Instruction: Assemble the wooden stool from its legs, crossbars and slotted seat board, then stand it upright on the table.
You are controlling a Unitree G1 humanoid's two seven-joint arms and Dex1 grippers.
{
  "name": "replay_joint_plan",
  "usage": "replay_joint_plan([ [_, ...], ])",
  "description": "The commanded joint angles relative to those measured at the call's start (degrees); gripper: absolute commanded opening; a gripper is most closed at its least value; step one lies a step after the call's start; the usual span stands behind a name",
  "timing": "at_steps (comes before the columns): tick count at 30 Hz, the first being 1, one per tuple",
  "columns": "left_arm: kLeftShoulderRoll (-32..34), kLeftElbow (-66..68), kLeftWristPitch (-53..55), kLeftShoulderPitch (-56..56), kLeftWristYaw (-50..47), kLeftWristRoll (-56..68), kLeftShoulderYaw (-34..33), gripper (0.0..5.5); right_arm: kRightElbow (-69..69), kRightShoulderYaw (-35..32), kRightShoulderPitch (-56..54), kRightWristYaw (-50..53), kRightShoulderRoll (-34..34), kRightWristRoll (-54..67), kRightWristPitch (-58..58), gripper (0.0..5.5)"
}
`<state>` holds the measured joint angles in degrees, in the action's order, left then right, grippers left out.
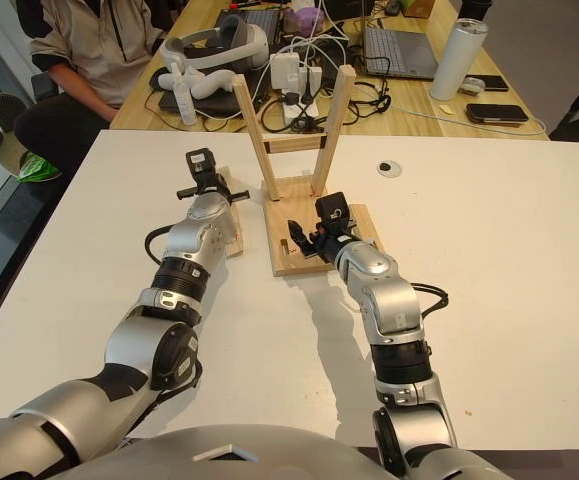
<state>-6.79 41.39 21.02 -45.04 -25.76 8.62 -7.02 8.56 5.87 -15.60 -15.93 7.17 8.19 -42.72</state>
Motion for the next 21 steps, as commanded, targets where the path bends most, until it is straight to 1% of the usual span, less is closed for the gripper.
replay_joint_plan([
  [1,-2.4,-5.1,10.9,5.4,2.7,0.9,1.3,0.40,0.0,0.7,-0.5,0.0,0.0,-0.1,0.3,3.66],
  [3,-1.4,-13.2,17.7,8.5,4.3,1.9,1.6,0.40,0.1,0.7,-0.4,0.1,0.2,-0.1,0.4,3.66],
  [4,-0.1,-19.4,22.4,10.7,5.6,2.2,2.4,0.40,0.2,0.6,-0.2,0.1,0.4,-0.1,0.4,3.66],
  [6,3.6,-33.2,32.9,15.9,8.7,2.9,4.2,0.40,0.4,0.3,0.3,0.4,0.5,-0.2,0.5,3.66],
  [8,9.1,-45.7,42.1,20.8,12.3,3.5,5.8,0.40,0.6,0.4,1.0,0.9,0.1,-0.2,0.7,3.66],
  [10,13.5,-53.0,47.5,23.4,15.2,3.7,6.3,0.40,0.8,0.5,1.5,1.3,-0.2,-0.2,0.8,3.66],
  [13,19.4,-59.5,51.7,25.4,18.9,3.6,7.1,0.40,1.1,0.5,2.0,1.6,-0.4,-0.1,0.8,3.66],
  [16,22.9,-63.5,54.7,27.9,22.0,4.0,7.6,0.40,1.3,0.4,2.4,1.9,-0.3,0.0,0.8,3.66],
  [18,22.7,-64.7,57.1,29.8,23.1,4.3,6.4,0.40,1.2,0.4,2.4,1.8,-0.3,0.0,0.8,3.66],
  [21,19.9,-64.9,60.2,29.7,23.7,4.6,3.5,0.40,1.3,0.4,2.4,1.8,-0.2,0.0,0.8,3.66],
])
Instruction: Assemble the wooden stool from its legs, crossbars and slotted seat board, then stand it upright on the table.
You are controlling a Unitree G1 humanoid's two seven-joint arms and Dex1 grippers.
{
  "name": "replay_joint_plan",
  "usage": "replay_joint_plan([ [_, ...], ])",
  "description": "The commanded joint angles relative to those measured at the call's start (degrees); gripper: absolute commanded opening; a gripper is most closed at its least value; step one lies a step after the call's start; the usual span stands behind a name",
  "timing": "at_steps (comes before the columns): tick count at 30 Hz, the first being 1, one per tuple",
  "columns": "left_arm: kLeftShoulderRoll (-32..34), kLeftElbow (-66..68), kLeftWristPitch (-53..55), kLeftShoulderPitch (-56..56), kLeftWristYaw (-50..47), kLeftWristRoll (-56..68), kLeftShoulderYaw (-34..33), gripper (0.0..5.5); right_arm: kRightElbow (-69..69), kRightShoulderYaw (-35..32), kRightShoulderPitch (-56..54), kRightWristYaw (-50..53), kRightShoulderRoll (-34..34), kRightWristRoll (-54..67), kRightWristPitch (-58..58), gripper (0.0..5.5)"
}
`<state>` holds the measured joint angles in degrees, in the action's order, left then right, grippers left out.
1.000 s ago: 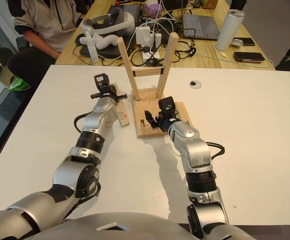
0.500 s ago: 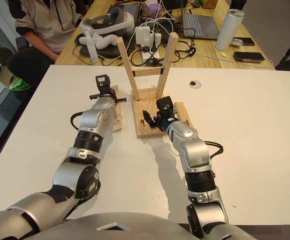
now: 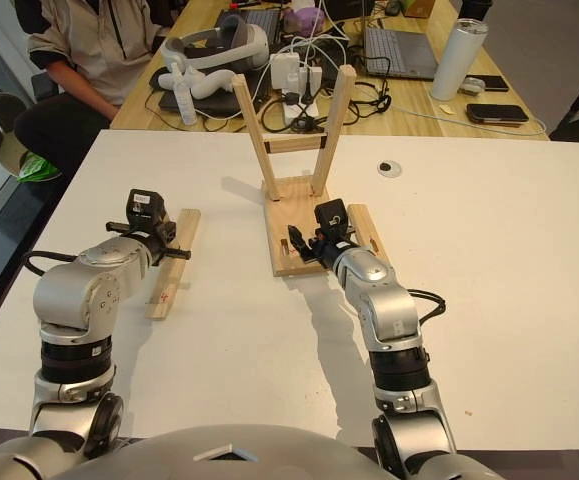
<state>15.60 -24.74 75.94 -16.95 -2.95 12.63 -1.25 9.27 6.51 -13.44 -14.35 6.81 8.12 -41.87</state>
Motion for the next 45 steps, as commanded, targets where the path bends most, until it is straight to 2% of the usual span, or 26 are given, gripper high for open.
replay_joint_plan([
  [1,-4.5,1.4,6.0,0.4,0.7,1.0,-3.5,0.40,0.5,-0.2,0.3,0.2,0.1,0.1,0.0,3.66],
  [7,-12.7,0.9,5.9,-2.8,-0.3,0.6,-3.9,0.40,0.1,0.2,-0.3,0.1,0.1,0.0,-0.2,3.66],
  [10,-13.9,0.8,3.5,-2.3,-0.7,-0.5,-0.8,0.40,0.1,0.2,-0.5,-0.1,0.3,0.0,-0.3,3.66],
  [14,-10.4,0.5,-2.4,-0.5,0.7,-2.9,6.3,0.40,0.2,0.5,-0.7,-0.2,0.4,-0.1,-0.2,3.66],
  [16,-9.7,0.7,-3.3,-0.1,1.6,-3.2,7.7,0.40,-0.3,0.5,-1.4,-0.4,0.5,-0.1,0.0,3.66],
  [26,-10.3,3.6,-5.1,-1.6,2.5,-3.9,7.0,0.40,-0.4,0.5,-1.7,-0.8,1.0,-0.2,-0.1,3.66],
  [32,-7.8,4.2,-5.4,-3.4,4.1,-5.0,8.3,0.40,-0.2,1.0,-1.4,-0.6,0.7,-0.3,-0.2,3.66],
  [33,-7.6,4.2,-5.4,-3.4,4.1,-5.2,8.3,0.69,-0.2,1.1,-1.5,-0.6,0.8,-0.3,-0.2,3.66],
  [39,-7.0,4.8,-5.9,-4.5,4.0,-6.3,8.2,1.64,0.0,1.5,-0.8,-0.7,0.9,-0.3,-0.2,3.66],
  [42,-6.4,4.0,-5.7,-6.2,4.1,-6.5,7.2,1.86,0.1,1.6,-0.7,-0.7,0.8,-0.3,-0.1,3.66],
  [45,-5.8,2.3,-5.8,-8.5,4.9,-6.2,6.5,1.86,0.1,1.5,-0.5,-0.7,0.9,-0.3,-0.1,3.66],
])
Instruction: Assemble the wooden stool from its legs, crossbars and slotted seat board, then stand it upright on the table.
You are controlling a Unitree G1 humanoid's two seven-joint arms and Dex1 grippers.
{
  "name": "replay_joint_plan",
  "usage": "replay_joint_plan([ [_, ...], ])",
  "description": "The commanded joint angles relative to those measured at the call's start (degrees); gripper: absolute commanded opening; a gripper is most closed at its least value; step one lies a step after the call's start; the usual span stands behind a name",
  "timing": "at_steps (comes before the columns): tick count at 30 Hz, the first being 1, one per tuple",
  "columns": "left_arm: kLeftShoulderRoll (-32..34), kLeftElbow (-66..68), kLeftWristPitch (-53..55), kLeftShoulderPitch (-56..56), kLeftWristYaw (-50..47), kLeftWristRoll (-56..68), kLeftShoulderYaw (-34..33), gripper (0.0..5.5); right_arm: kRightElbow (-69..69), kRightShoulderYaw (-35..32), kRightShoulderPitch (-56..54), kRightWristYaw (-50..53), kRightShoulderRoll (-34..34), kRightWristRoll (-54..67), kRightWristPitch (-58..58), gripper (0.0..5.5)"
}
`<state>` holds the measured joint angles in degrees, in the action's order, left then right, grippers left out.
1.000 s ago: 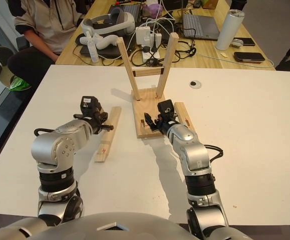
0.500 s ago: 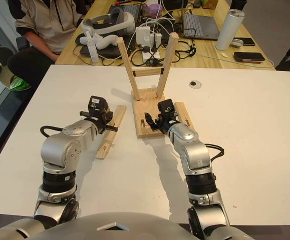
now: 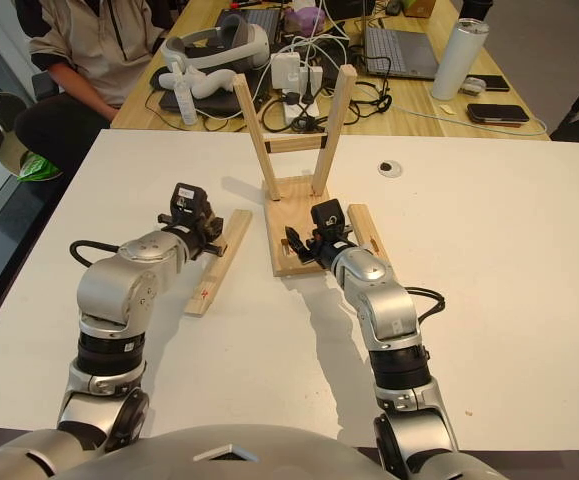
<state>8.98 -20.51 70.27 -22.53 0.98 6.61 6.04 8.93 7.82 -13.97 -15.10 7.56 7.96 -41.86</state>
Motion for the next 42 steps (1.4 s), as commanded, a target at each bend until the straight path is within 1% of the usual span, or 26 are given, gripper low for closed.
replay_joint_plan([
  [1,0.9,-2.6,-0.5,-3.9,1.1,-0.1,-1.2,1.86,0.5,0.2,0.0,0.0,0.1,-0.1,-0.1,3.66],
  [6,-1.2,-3.6,-1.8,-10.0,0.6,0.3,-5.2,1.86,0.1,0.5,-0.4,-0.1,0.0,-0.2,0.0,3.66],
  [10,-1.7,-1.1,-3.7,-11.7,0.4,-0.1,-6.1,1.86,-0.1,0.7,-0.6,-0.4,0.2,-0.2,0.0,3.66],
  [18,-4.4,6.9,-13.0,-14.5,-3.0,-1.9,-8.0,1.86,-0.6,0.2,-1.1,-0.6,0.2,-0.1,0.6,3.66],
  [21,-4.9,8.1,-15.9,-16.5,-3.8,-2.2,-8.6,1.86,-0.4,-3.0,1.0,-1.5,-1.6,2.9,6.0,3.66],
  [24,-4.3,7.7,-17.6,-15.5,-3.5,-2.6,-8.0,1.86,1.7,-5.4,4.6,-2.1,-3.5,5.9,10.1,3.66],
  [27,-4.2,7.9,-18.8,-14.6,-3.3,-2.9,-7.6,1.86,2.9,-3.8,6.4,-3.0,-4.1,5.6,15.3,3.66],
  [29,-4.3,8.3,-19.2,-14.1,-3.3,-3.2,-7.2,1.86,2.9,-2.7,7.0,-4.1,-3.9,6.0,15.8,3.66],
  [33,-3.6,7.6,-19.5,-16.4,-2.8,-3.0,-8.2,1.86,1.8,-4.6,11.6,-5.0,-3.9,7.6,19.5,3.66],
  [37,-3.7,6.5,-19.7,-17.3,-2.7,-3.1,-8.1,1.86,2.1,-4.7,17.1,-3.9,-5.3,7.0,24.0,3.66],
  [41,-5.3,7.9,-19.9,-13.2,-3.1,-3.2,-6.9,1.86,1.7,-3.5,18.6,-3.4,-6.0,6.6,25.8,3.66],
  [42,-5.3,9.4,-20.0,-11.6,-3.1,-3.7,-5.7,1.86,1.4,-3.7,18.4,-3.3,-6.1,6.7,25.8,3.66],
])
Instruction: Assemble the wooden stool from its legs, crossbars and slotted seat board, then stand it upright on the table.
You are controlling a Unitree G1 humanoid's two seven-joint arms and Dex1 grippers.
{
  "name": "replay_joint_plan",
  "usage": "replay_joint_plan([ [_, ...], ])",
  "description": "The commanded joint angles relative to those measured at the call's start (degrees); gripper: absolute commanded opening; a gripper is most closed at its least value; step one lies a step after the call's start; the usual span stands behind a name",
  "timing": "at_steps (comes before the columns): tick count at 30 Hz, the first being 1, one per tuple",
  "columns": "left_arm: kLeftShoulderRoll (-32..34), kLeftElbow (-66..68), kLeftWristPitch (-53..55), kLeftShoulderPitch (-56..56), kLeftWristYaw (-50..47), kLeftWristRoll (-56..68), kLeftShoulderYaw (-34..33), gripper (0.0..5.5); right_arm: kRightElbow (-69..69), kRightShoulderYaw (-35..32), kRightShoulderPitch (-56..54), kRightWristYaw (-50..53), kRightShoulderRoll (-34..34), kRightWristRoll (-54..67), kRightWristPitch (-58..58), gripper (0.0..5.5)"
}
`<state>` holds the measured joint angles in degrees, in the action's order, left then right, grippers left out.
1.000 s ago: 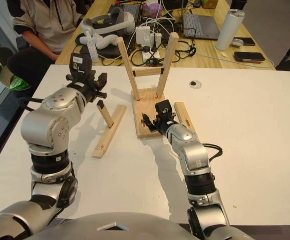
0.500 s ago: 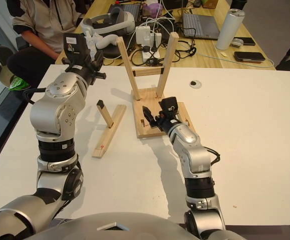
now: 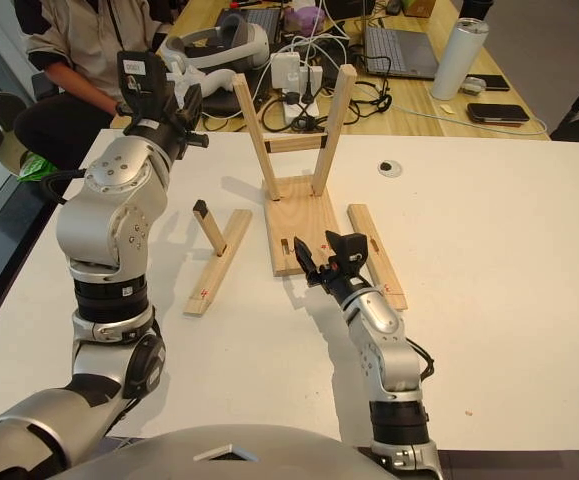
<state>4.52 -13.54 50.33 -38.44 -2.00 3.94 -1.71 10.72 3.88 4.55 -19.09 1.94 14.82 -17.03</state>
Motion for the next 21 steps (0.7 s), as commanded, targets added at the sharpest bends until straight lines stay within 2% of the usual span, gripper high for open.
replay_joint_plan([
  [1,-0.8,5.3,0.5,6.8,-0.1,-1.8,3.7,1.86,-0.7,-0.1,-0.3,0.9,-0.5,0.1,1.0,3.66],
  [4,-0.9,13.0,-0.6,12.5,-0.5,-4.2,7.6,1.86,-1.4,-0.2,-0.7,0.9,-0.5,0.4,0.8,3.66],
  [6,-2.7,14.9,-2.7,12.8,-1.6,-3.9,6.2,1.86,-1.7,-0.1,-0.8,0.6,-0.4,0.6,0.6,3.66],
  [11,-5.3,13.8,-6.8,5.7,-2.1,-2.3,2.5,1.86,-2.4,-0.2,-0.6,0.4,-0.4,1.1,0.2,3.66],
  [21,-5.1,7.8,-3.6,-1.6,-2.1,-0.3,-0.6,1.86,-3.2,-0.2,-1.0,0.3,-0.2,1.8,-0.1,3.66],
])
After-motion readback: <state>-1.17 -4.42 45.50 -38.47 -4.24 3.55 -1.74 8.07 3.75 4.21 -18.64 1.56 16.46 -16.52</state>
